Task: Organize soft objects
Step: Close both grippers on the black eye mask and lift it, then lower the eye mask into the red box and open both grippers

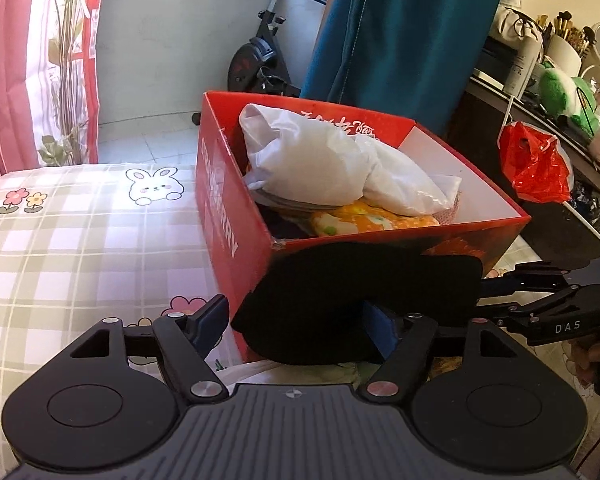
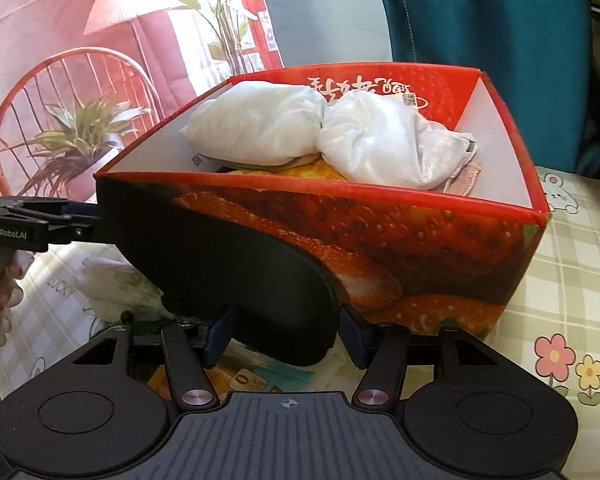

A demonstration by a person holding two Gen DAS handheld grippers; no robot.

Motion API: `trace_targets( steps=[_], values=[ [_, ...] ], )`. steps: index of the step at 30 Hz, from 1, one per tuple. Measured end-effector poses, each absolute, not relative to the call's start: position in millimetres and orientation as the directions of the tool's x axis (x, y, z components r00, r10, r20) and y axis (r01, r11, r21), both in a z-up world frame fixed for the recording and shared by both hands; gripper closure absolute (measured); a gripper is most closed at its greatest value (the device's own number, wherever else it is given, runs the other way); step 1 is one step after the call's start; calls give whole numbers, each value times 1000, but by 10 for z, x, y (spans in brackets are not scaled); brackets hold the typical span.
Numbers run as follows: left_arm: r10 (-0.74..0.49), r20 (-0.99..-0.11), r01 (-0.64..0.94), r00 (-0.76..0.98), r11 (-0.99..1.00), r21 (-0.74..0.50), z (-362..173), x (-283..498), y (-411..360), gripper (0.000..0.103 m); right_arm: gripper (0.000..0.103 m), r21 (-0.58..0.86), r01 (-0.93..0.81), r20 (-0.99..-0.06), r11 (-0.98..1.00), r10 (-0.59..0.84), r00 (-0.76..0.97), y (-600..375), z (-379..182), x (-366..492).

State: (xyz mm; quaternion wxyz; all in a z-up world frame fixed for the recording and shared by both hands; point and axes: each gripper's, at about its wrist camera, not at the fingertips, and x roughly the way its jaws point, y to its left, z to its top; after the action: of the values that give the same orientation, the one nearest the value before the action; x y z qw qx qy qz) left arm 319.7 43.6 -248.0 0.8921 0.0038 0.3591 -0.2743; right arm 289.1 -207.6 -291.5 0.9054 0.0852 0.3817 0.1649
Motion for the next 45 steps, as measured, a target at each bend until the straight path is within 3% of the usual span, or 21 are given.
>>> trace_targets(
  steps=[3,11,14,23,36,45],
  values=[
    [-482,-638,495,600,851,-178,-2439,3132,416,34,52,282,-239,-658,929,369,656,-2071,-2885,2873],
    [-403,-676,438,617,889,-130,-2381,3002,419,83,75,287,-234,-643,929,368,671,-2132,-2762,2763],
    [-398,-668,407,629,900,-153,-2343,2925,469,89,81,321,-225,-630,920,385,674,-2184,-2705,2699],
    [-393,-624,403,676,905,-133,-2007,2674,430,91,91,401,-247,-554,882,448,701,-2294,-2421,2522],
    [-393,-497,411,774,908,-78,-1265,2693,215,91,91,332,-298,-428,895,425,798,-2459,-1648,2585],
    [-364,-536,394,761,917,-63,-1183,3144,-66,91,91,266,-249,-415,931,344,842,-2543,-1427,2974]
  ],
)
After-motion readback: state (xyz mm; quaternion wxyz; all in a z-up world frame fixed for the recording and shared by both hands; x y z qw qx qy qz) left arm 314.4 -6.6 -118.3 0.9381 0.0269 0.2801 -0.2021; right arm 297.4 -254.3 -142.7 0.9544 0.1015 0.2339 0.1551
